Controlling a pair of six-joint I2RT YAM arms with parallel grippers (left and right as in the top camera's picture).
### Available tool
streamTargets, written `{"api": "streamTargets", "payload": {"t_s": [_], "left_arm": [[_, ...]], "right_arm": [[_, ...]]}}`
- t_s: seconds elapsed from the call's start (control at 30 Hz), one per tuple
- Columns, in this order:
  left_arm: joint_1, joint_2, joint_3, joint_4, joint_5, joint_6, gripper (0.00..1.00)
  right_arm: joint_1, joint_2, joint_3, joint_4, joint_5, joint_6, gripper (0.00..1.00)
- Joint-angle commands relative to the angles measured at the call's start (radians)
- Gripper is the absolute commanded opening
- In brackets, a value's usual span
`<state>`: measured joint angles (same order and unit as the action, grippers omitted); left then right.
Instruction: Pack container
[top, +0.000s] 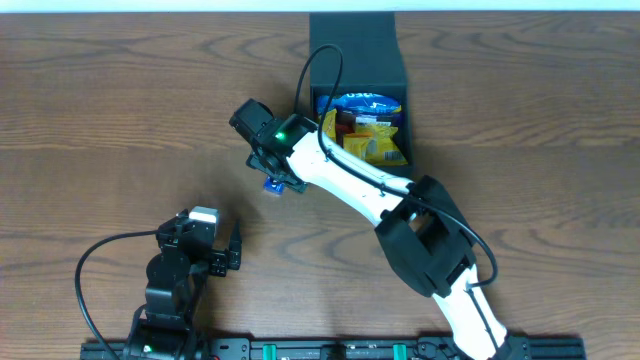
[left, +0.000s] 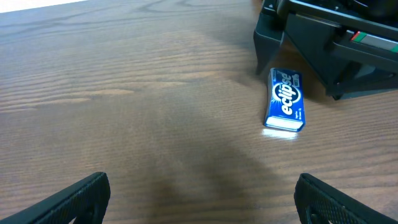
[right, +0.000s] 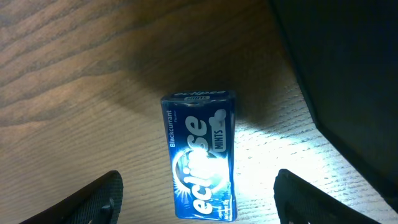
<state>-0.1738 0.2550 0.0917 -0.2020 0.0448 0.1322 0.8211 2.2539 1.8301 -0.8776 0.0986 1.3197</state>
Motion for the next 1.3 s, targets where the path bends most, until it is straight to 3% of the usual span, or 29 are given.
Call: {"api": "streamTargets", "payload": {"t_s": [0.0,1.27], "left_arm": [[0.003,-0.008,-0.029,-0.008,-0.011,0.01,0.96],[0.003,-0.008,-0.029,-0.008,-0.011,0.01,0.95]], "right_arm": [[-0.002,0.049,0.006,0.0,0.016,-0.027,0.78],[0.005,0.089,0.006,0.002,0.043,-0.118,0.66]]}}
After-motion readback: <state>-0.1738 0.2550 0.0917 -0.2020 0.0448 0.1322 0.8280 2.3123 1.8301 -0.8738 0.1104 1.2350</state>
